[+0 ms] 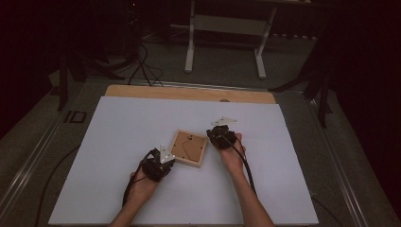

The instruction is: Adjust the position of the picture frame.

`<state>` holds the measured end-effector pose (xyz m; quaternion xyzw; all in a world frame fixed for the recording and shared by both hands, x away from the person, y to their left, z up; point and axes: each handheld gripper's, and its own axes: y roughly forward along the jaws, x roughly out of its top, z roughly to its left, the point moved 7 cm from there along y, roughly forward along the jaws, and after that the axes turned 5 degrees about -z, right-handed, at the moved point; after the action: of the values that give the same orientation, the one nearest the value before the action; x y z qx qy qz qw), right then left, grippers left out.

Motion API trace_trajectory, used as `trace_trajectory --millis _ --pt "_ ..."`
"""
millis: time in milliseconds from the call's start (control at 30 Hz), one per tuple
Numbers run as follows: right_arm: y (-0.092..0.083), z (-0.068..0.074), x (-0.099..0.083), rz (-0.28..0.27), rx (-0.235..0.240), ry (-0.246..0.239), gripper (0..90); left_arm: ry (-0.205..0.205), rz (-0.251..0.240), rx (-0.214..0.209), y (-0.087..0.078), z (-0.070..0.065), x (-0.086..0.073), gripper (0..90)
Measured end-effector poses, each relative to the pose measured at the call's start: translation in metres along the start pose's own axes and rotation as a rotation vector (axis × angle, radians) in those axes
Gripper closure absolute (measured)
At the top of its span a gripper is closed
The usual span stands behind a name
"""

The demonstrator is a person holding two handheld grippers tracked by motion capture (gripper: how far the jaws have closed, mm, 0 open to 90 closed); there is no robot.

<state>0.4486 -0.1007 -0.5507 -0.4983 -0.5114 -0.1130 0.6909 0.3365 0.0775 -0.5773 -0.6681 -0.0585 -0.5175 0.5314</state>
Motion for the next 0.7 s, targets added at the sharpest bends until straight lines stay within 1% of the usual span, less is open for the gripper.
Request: trace_trajectory --millis 100,167,233,267,300,367,433,500,567,600,633,667,700 --pt "0.008 -0.003 0.001 0.011 -0.005 0.026 89.8 -0.019 -0.001 0.002 0.001 0.004 0.000 89.5" --pt "0.013 -0.004 0.001 0.030 -0.006 0.032 89.8 -0.024 -0.002 0.003 0.002 0.005 0.000 89.5" --pt "0.018 -0.002 -0.001 0.050 0.001 0.025 89.9 -0.026 0.000 0.003 0.002 0.006 0.000 89.5" --pt "0.018 -0.001 -0.001 0.053 -0.004 0.020 89.9 -0.026 0.001 0.004 0.002 0.006 -0.001 89.6" --pt "0.018 0.000 -0.001 0.055 -0.009 0.014 89.9 -0.027 0.001 0.004 0.002 0.006 -0.001 89.6" --pt "0.015 0.001 0.000 0.053 0.000 0.015 89.9 -0.033 0.000 0.004 0.003 0.007 -0.001 89.5" --pt "0.010 0.004 0.000 0.055 0.003 -0.003 89.9 -0.037 0.000 0.004 0.003 0.007 -0.001 89.6" --pt "0.005 0.009 0.000 0.060 0.025 -0.030 89.9 -0.037 0.000 0.003 0.003 0.007 -0.001 89.6" --pt "0.003 0.014 -0.001 0.069 0.023 -0.083 89.9 -0.036 0.000 0.002 0.004 0.006 0.000 89.6" --pt "0.003 0.014 -0.001 0.069 0.023 -0.083 89.9 -0.036 0.000 0.002 0.004 0.006 0.000 89.5" --pt "0.003 0.015 -0.001 0.070 0.019 -0.096 89.9 -0.031 0.003 0.003 0.005 0.005 -0.001 89.5" --pt "0.003 0.014 0.000 0.062 0.012 -0.094 89.8 -0.030 0.002 0.004 0.005 0.004 0.000 89.6" --pt "0.006 0.009 0.002 0.050 -0.001 -0.069 89.9 -0.027 0.003 0.003 0.005 0.003 0.000 89.5"
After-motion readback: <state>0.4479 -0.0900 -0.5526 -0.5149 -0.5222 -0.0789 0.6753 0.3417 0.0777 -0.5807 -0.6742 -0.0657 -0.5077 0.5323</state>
